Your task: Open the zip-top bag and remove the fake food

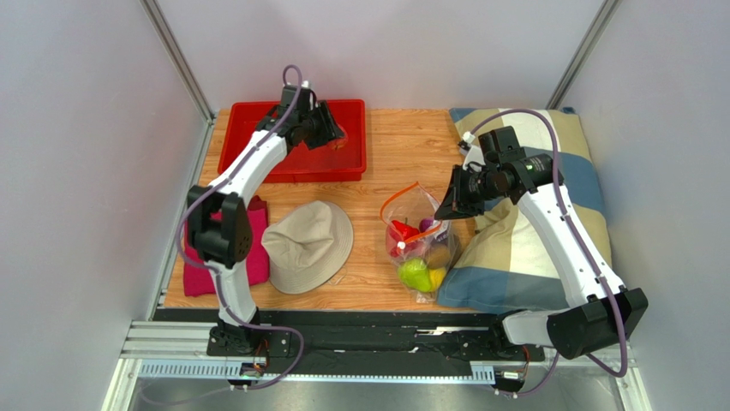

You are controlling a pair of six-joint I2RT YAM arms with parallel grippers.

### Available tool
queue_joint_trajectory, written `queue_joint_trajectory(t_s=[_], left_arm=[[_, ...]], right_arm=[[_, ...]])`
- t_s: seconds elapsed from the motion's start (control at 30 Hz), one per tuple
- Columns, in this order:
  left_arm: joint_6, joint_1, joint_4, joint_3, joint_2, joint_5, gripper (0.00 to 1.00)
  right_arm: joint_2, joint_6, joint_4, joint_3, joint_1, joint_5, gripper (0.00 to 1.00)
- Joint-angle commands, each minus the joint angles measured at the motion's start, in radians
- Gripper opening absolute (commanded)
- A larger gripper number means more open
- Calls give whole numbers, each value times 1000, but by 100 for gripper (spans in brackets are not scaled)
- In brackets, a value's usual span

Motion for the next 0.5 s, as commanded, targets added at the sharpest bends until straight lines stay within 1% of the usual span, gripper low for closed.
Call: queue_joint_trajectory(t_s=[0.0,0.07,0.1,0.17,0.2,0.23,0.27,0.3,0.43,0.47], left_arm=[[15,42,23,156,141,-14,0],[46,43,-18,214,189,-13,0],[72,43,-65,230,226,-22,15],[95,46,-122,274,274,-53,31],[102,46,-165,287,283,-68,46],[109,48,-178,294,292,-67,53],[119,49,-190,308,303,-63,59],[124,51,-236,325,308,-66,63],[148,49,-271,324,256,-73,66],[162,48,-270,299,213,-80,88]], right_arm=[[-2,11,52,57,39,-40,0],[-12,8,54,47,41,-39,0],[-15,4,52,34,41,-36,0],[-21,1,52,23,41,-31,0],[-21,-1,52,22,41,-34,0],[-22,1,54,20,41,-34,0],[-24,1,54,22,41,-36,0],[-24,-1,55,23,41,-37,0],[-16,-4,54,37,41,-34,0],[-15,-4,52,37,41,-36,0]])
